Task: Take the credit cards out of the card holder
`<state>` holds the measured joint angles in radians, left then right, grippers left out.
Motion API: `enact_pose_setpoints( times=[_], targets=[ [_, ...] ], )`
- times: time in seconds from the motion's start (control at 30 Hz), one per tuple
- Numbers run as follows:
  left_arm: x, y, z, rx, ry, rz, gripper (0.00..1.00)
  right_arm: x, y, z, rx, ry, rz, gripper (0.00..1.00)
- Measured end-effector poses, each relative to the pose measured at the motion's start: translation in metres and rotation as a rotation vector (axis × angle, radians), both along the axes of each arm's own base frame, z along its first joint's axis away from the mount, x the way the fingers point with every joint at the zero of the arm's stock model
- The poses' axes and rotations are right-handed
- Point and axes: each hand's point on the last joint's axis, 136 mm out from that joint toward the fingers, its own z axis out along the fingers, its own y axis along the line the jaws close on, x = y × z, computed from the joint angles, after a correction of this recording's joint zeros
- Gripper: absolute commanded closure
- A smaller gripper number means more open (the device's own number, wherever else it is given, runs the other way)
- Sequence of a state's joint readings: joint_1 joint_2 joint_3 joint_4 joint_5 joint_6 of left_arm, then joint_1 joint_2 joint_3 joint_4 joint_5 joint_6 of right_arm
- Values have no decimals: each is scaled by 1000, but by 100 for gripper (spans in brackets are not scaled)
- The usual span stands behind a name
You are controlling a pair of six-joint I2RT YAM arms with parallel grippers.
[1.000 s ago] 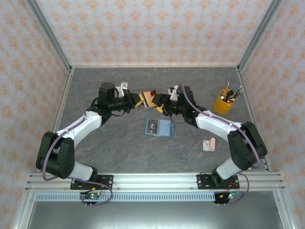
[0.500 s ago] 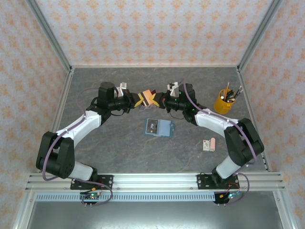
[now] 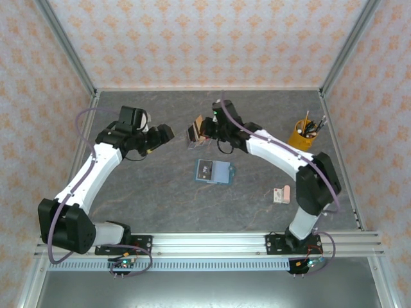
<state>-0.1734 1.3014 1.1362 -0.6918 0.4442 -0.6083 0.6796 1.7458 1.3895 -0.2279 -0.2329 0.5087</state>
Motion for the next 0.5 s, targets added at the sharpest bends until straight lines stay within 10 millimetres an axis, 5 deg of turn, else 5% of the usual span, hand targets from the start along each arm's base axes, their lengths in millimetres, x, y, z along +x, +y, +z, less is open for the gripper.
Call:
enact_pose_setpoints(
  times=[0.2, 0.5],
  targets=[
    [-19, 33, -4, 195, 11, 10, 0, 14, 0, -39, -269, -57, -40, 100],
    [-21, 52, -5, 288, 7, 34, 0, 46, 9, -50, -386, -121, -61, 100]
  ],
)
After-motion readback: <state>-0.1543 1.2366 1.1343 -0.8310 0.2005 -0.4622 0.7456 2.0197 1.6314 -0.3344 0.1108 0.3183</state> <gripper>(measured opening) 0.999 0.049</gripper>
